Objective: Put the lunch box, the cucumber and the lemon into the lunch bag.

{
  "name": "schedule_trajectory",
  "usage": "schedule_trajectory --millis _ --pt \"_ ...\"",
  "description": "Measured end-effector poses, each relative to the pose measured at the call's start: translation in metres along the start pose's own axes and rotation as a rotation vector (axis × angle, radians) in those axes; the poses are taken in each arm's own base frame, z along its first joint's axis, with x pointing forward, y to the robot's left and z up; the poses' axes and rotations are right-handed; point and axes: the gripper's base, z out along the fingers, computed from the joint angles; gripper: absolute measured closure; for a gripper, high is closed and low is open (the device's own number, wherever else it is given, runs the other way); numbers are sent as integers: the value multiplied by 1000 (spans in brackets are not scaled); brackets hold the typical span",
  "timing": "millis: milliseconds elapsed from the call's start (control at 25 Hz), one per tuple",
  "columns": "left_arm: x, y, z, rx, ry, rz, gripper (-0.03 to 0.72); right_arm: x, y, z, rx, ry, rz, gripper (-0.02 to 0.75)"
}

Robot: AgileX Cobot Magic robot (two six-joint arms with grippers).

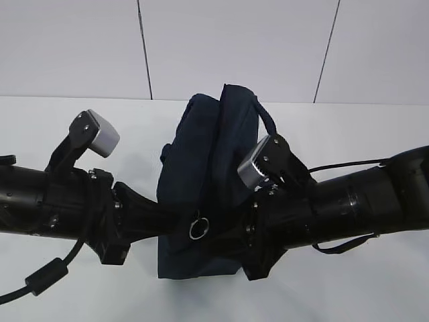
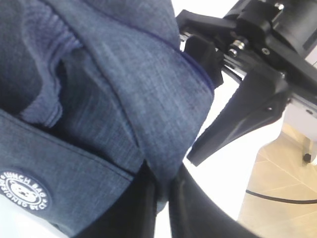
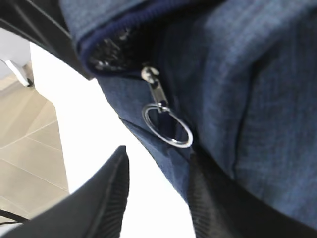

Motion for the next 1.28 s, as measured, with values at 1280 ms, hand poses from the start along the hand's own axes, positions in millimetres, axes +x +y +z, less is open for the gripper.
schedule_trajectory --millis 1280 --pt "0 0 0 2 -1 0 674 -5 2 12 -133 -64 28 409"
